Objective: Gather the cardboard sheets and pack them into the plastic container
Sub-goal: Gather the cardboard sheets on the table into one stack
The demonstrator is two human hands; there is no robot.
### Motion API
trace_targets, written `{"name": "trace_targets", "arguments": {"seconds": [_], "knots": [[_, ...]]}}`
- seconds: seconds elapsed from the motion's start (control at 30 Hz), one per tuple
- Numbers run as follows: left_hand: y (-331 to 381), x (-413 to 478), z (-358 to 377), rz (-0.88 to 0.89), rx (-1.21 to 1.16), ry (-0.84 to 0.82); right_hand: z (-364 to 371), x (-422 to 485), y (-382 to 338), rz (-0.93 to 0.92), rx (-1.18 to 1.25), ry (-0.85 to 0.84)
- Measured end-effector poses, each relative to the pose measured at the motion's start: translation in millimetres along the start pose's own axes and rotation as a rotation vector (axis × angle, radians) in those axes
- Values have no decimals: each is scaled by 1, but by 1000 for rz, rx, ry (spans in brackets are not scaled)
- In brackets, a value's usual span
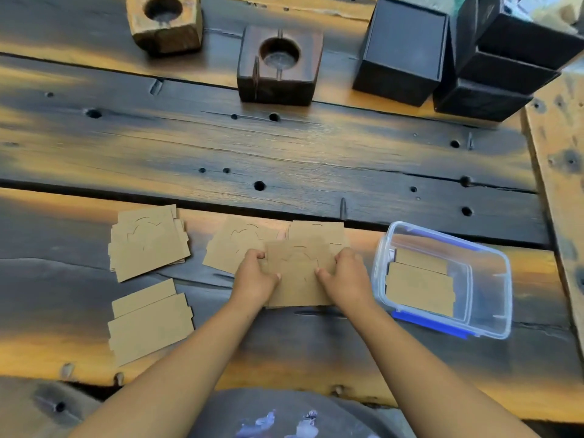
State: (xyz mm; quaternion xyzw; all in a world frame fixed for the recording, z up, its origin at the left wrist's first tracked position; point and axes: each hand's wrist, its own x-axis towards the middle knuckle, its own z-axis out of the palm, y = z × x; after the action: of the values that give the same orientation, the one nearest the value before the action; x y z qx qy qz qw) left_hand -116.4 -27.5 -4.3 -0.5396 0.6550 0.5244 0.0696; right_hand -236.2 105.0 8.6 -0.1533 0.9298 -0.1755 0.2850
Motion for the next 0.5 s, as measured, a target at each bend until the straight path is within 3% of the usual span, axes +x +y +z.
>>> {"name": "trace_targets", "arguments": {"seconds": [0.13, 0.5], "knots": [[30, 25, 13, 25, 26, 53, -10, 34, -4, 38, 28, 30], [49, 37, 43, 47, 127, -2, -4, 59, 10, 183, 18, 14]]}}
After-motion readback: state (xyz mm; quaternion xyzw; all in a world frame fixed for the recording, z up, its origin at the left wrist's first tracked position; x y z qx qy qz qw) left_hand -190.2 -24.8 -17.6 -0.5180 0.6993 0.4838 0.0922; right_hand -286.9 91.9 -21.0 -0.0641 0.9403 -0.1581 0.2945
